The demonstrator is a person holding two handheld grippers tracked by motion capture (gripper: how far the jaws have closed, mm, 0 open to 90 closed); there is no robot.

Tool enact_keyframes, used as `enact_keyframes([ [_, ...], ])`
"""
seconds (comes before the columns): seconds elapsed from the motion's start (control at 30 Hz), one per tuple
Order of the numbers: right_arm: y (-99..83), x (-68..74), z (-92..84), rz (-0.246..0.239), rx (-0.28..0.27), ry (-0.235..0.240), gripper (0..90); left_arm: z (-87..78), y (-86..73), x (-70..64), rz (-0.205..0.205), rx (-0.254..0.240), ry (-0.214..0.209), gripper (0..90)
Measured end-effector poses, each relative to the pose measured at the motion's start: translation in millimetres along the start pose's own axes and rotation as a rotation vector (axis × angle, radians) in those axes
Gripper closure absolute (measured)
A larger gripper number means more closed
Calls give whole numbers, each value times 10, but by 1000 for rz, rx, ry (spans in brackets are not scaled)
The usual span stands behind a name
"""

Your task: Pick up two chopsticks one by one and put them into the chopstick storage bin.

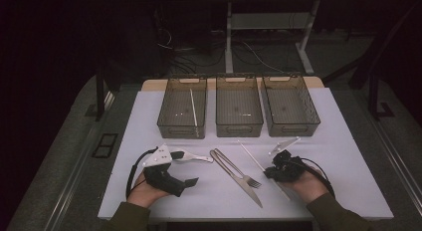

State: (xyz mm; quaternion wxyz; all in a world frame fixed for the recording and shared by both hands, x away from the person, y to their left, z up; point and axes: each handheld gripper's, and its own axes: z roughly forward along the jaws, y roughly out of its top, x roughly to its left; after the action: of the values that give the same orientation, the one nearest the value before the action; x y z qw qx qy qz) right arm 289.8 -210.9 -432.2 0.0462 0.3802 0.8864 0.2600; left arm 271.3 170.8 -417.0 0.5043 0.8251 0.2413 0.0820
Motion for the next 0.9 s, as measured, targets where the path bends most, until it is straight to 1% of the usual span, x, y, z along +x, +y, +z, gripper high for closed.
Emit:
enact_keyframes([
  [0.07, 1, 15, 2, 0, 4, -11, 818, 4, 1, -2, 0, 1, -1, 0],
  [0.17, 1, 19, 4, 28, -1, -17, 824, 6, 3, -7, 2, 1, -2, 0],
  [0.33, -3, -12, -3, 47, -3, -6, 829, -1, 2, -1, 0, -2, 0, 0],
  [0.37, -4, -23, -4, 39, -2, -3, 832, -2, 2, 0, -1, -2, -1, 0],
  [0.4, -4, -27, -4, 38, -1, -3, 836, -3, 3, 3, 4, -2, -2, 0],
  [0.47, -1, -28, -5, 35, 3, -6, 836, -3, 2, 1, 1, -1, -1, 0],
  [0.53, 6, -18, -8, 15, 10, -12, 836, -5, 2, 0, 1, -3, -1, 0],
  [0.67, 1, -20, -16, -5, 18, -15, 843, -7, 4, -1, 1, -3, -1, 0],
  [0.77, 4, -25, -13, -13, 20, -11, 842, -4, 4, 2, 3, -2, -1, 0],
  [0.83, 1, -47, -10, -5, 19, 5, 839, -1, 4, 0, 2, -2, -1, 0],
  [0.9, -6, -52, -5, -15, 17, 7, 835, 3, 3, -1, 3, -1, -1, 0],
])
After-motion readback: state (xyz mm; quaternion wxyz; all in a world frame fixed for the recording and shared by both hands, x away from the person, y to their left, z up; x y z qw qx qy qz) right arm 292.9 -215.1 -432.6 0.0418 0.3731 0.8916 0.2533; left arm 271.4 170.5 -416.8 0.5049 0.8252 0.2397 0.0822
